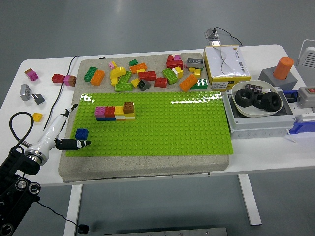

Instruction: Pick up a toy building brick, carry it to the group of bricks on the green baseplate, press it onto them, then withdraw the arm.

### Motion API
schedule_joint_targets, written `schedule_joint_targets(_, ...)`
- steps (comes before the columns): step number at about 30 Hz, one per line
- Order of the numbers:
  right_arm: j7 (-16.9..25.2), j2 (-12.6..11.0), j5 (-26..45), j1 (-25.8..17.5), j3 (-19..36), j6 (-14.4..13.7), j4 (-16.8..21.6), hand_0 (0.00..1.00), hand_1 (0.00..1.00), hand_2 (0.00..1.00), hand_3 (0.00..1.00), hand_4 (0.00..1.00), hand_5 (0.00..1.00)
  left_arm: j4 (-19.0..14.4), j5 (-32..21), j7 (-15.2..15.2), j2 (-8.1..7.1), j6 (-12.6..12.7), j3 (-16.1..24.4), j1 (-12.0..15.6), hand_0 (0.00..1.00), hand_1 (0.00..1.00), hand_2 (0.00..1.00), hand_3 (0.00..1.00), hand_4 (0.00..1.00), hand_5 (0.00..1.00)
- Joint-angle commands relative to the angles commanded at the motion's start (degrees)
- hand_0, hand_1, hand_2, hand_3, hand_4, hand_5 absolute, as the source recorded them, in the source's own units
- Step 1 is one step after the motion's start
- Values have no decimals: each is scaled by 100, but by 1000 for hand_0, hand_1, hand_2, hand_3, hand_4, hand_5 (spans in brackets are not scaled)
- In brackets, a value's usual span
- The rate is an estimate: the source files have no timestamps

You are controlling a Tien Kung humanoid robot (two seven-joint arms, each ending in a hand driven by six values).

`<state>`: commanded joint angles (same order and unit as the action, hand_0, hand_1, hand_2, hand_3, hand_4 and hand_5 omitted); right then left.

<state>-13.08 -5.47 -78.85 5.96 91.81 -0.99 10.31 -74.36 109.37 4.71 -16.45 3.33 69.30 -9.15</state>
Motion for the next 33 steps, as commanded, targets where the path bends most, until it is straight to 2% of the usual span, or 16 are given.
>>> schedule_joint_targets(7,2,-12,-5,19,7,-2,0,590,583,629,654,647,815,272,609,20,-4,-34,-55,-141,998,998,998,849,932,2)
schedule_joint_targets(8,3,-14,-1,22,6,-3,0,590,582,629,654,646,815,315,638,22,1,-42,-57,-160,998,998,998,812,914,2)
schedule_joint_targets(18,3,-38,7,53,-7,-5,0,590,582,628,654,646,815,583,635,123,23,-202,-123,-349,998,998,998,790,900,2)
schedule_joint_targets(19,2,-40,5,54,-7,-5,0,590,581,628,654,646,814,580,612,132,17,-226,-129,-362,998,998,998,764,869,2)
schedule_joint_targets(24,0,-45,-15,62,-3,-3,0,590,581,628,654,646,814,479,453,286,-41,-528,-154,-410,998,998,998,764,869,2)
schedule_joint_targets(25,-1,-46,-20,62,-2,-3,0,590,579,628,653,645,814,435,404,328,-57,-616,-157,-412,998,998,998,706,799,2)
schedule_joint_targets(30,-3,-51,-49,59,6,-5,0,590,579,628,653,645,814,236,140,514,-158,-998,-165,-425,998,998,998,706,799,2)
schedule_joint_targets(33,-2,-55,-74,60,13,-7,0,590,579,628,654,645,813,186,-2,567,-217,-1133,-158,-456,998,998,998,691,772,2)
